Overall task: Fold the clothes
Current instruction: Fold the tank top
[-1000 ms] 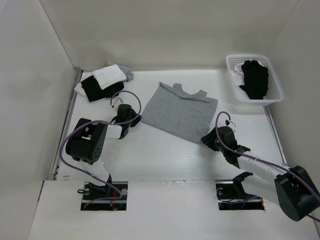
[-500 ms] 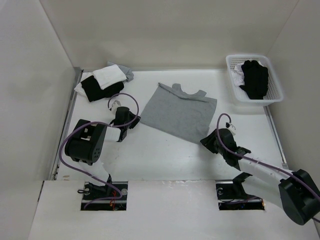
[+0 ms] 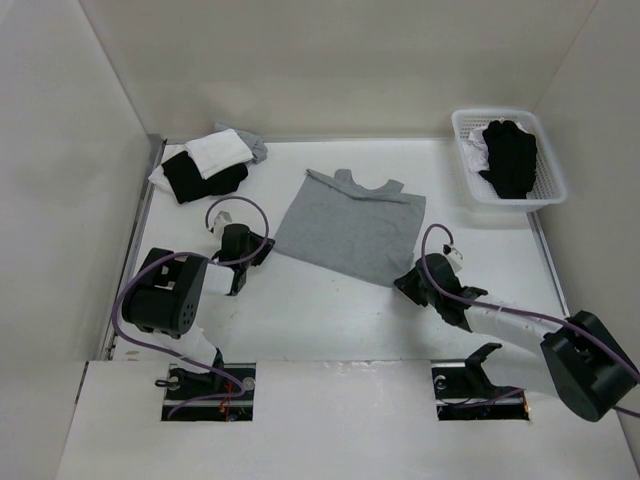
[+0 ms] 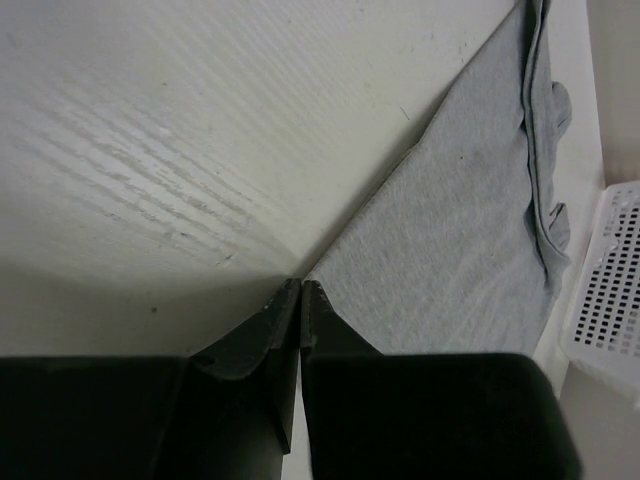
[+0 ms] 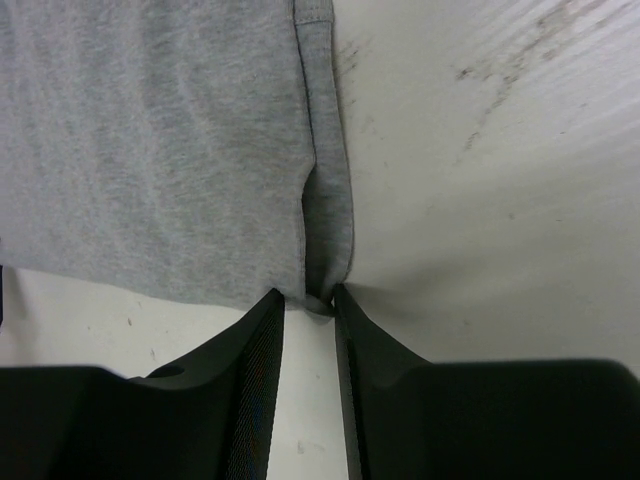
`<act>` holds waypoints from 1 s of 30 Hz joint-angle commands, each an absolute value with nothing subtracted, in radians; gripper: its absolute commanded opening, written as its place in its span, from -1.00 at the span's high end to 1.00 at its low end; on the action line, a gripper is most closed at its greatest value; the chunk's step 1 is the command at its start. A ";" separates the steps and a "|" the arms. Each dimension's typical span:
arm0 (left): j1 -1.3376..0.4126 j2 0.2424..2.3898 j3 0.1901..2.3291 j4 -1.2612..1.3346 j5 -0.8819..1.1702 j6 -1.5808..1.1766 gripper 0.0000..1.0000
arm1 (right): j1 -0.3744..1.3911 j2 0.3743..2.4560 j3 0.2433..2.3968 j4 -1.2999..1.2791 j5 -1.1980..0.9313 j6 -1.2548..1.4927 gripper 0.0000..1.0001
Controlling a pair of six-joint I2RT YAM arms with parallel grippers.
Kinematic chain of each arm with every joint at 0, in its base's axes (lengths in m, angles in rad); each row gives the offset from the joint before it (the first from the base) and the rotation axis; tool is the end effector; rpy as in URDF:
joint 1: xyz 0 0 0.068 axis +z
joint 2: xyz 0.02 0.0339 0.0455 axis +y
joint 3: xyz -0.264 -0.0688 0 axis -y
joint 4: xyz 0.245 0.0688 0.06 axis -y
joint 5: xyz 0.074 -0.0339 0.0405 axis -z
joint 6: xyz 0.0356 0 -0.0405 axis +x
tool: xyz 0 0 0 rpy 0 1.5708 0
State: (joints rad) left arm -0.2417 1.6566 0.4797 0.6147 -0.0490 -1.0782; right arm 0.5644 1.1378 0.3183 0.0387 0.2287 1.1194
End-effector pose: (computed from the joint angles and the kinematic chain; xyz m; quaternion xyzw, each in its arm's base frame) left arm 0.2769 -0.0665 0.1149 -0.3663 0.7950 -0.2792 0.3948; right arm 0.1712 0.0988 0.1386 0.2934 0.8699 0.2150 0.3332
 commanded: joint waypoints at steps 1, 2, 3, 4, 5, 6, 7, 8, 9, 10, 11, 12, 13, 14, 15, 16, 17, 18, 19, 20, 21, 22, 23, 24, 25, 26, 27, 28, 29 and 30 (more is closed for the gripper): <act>-0.214 1.641 0.427 0.627 -0.051 -1.095 0.98 | 0.588 1.196 0.345 0.028 0.244 1.161 0.38; -0.205 1.649 0.422 0.633 -0.038 -1.095 0.98 | 0.593 1.210 0.347 0.035 0.248 1.166 0.41; -0.196 1.657 0.419 0.643 -0.026 -1.097 0.98 | 0.600 1.221 0.348 0.038 0.255 1.175 0.45; -0.188 1.666 0.416 0.655 -0.017 -1.098 0.98 | 0.608 1.223 0.350 0.035 0.267 1.186 0.49; -0.185 1.673 0.413 0.667 -0.008 -1.101 0.98 | 0.616 1.217 0.350 0.032 0.287 1.195 0.54; -0.183 1.681 0.410 0.678 0.000 -1.107 0.98 | 0.622 1.209 0.348 0.031 0.302 1.201 0.59; -0.183 1.686 0.408 0.686 0.005 -1.112 0.98 | 0.624 1.203 0.345 0.032 0.311 1.203 0.68; -0.183 1.687 0.407 0.693 0.011 -1.115 0.99 | 0.625 1.192 0.341 0.040 0.316 1.201 0.75; -0.183 1.684 0.403 0.699 0.018 -1.120 1.00 | 0.625 1.174 0.339 0.040 0.321 1.197 0.83; -0.182 1.671 0.399 0.704 0.029 -1.124 1.00 | 0.631 1.145 0.339 0.032 0.331 1.190 0.88; -0.180 1.646 0.393 0.706 0.038 -1.130 1.00 | 0.645 1.105 0.342 0.023 0.347 1.177 0.91; -0.179 1.610 0.387 0.698 0.044 -1.134 1.00 | 0.660 1.054 0.348 0.005 0.365 1.158 0.94; -0.182 1.559 0.377 0.690 0.048 -1.134 1.00 | 0.672 0.996 0.360 -0.029 0.383 1.140 0.95; -0.185 1.493 0.367 0.669 0.049 -1.134 1.00 | 0.688 0.935 0.379 -0.075 0.399 1.118 0.97; -0.191 1.414 0.361 0.631 0.048 -1.134 1.00 | 0.703 0.870 0.403 -0.131 0.416 1.097 0.97; -0.194 1.314 0.359 0.571 0.038 -1.128 1.00 | 0.723 0.797 0.435 -0.196 0.435 1.074 0.98; -0.202 1.205 0.365 0.498 0.034 -1.121 1.00 | 0.751 0.726 0.472 -0.256 0.457 1.053 0.98; -0.208 1.113 0.376 0.438 0.025 -1.114 1.00 | 0.784 0.656 0.512 -0.312 0.480 1.033 0.99; -0.215 0.997 0.394 0.351 0.006 -1.098 1.00 | 0.823 0.596 0.564 -0.372 0.503 1.014 0.99; -0.225 0.873 0.425 0.257 -0.015 -1.076 1.00 | 0.859 0.550 0.621 -0.432 0.529 0.997 0.99; -0.235 0.760 0.464 0.161 -0.038 -1.054 1.00 | 0.902 0.514 0.682 -0.487 0.563 0.976 0.99; -0.249 0.658 0.516 0.070 -0.064 -1.027 1.00 | 0.947 0.493 0.748 -0.536 0.598 0.956 0.99; -0.266 0.576 0.575 -0.010 -0.093 -0.999 1.00 | 1.000 0.480 0.815 -0.576 0.638 0.934 0.99; -0.284 0.510 0.633 -0.075 -0.121 -0.971 1.00 | 1.043 0.476 0.868 -0.598 0.667 0.913 0.99; -0.303 0.462 0.687 -0.125 -0.147 -0.953 1.00 | 1.106 0.483 0.940 -0.620 0.710 0.878 0.99; -0.320 0.430 0.736 -0.167 -0.167 -0.939 1.00 | 1.171 0.497 1.006 -0.627 0.750 0.841 0.99; -0.338 0.410 0.777 -0.196 -0.182 -0.931 1.00 | 1.235 0.515 1.064 -0.629 0.790 0.809 0.98; -0.352 0.400 0.811 -0.221 -0.193 -0.927 1.00 | 1.298 0.537 1.116 -0.630 0.828 0.783 0.98; -0.364 0.396 0.833 -0.236 -0.201 -0.927 1.00 | 1.349 0.557 1.158 -0.637 0.865 0.758 0.97; -0.372 0.394 0.848 -0.248 -0.207 -0.927 1.00 | 1.386 0.574 1.189 -0.635 0.900 0.732 0.97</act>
